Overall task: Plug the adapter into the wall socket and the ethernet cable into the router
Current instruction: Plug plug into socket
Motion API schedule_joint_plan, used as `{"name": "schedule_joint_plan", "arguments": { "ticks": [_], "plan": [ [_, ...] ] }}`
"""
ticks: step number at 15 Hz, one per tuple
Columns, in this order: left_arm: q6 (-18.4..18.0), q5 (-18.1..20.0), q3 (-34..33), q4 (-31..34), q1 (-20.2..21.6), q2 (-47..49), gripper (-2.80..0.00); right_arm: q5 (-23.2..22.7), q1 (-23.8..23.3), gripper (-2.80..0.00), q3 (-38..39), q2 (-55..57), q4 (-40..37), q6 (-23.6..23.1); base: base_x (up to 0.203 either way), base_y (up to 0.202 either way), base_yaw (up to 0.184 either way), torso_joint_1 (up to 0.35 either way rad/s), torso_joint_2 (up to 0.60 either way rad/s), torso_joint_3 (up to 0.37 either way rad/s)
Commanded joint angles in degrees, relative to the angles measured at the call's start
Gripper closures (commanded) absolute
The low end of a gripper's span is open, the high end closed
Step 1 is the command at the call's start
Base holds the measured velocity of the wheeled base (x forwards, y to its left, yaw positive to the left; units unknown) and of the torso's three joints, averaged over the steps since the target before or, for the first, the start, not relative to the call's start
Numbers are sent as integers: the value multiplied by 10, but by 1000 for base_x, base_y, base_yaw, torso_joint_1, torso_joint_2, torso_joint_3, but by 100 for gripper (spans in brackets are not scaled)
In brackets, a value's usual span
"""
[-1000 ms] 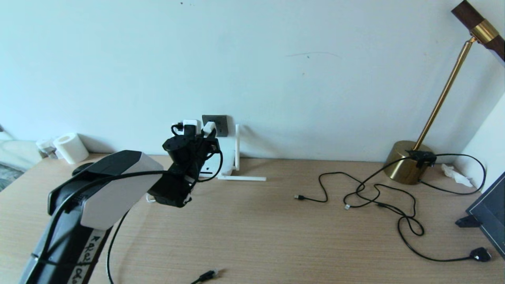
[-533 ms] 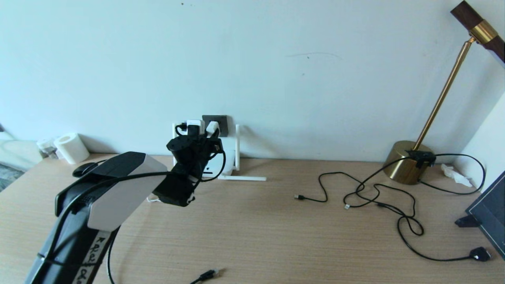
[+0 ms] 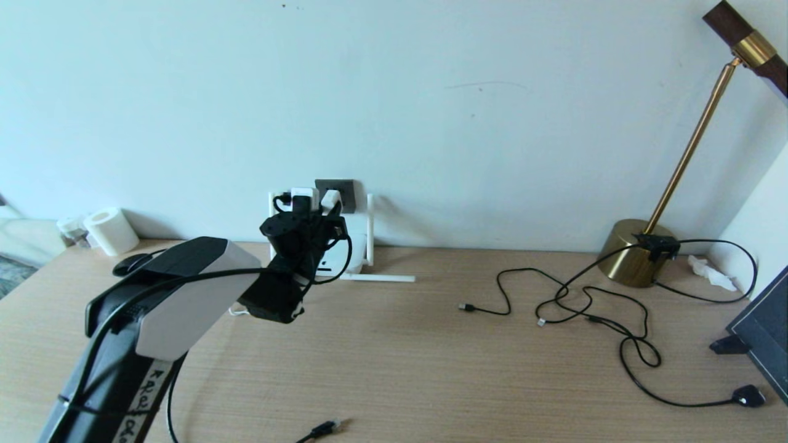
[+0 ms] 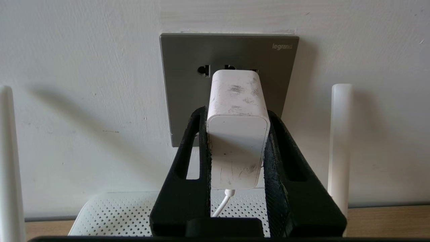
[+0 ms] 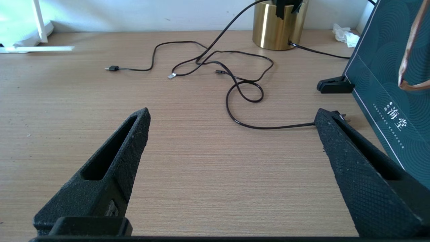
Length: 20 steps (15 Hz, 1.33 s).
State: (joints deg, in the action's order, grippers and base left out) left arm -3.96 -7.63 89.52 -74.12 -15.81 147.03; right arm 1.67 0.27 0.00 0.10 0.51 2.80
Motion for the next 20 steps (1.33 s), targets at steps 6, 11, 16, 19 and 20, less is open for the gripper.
{"name": "schedule_joint_plan", "arguments": {
  "ticks": [6,11,16,19,20],
  "plan": [
    [-1,-1,-10,-5,1,-10,0,0,0,-280,0,0,0,0,0,0,0,0,0,0],
    [-1,-1,-9,-5,3,-9,0,0,0,-280,0,0,0,0,0,0,0,0,0,0],
    [-1,-1,-9,-5,10,-6,0,0,0,-280,0,0,0,0,0,0,0,0,0,0],
    [-1,-1,-10,-5,10,-4,0,0,0,-280,0,0,0,0,0,0,0,0,0,0],
    [-1,-1,-9,-5,10,-4,0,0,0,-280,0,0,0,0,0,0,0,0,0,0]
  ]
}}
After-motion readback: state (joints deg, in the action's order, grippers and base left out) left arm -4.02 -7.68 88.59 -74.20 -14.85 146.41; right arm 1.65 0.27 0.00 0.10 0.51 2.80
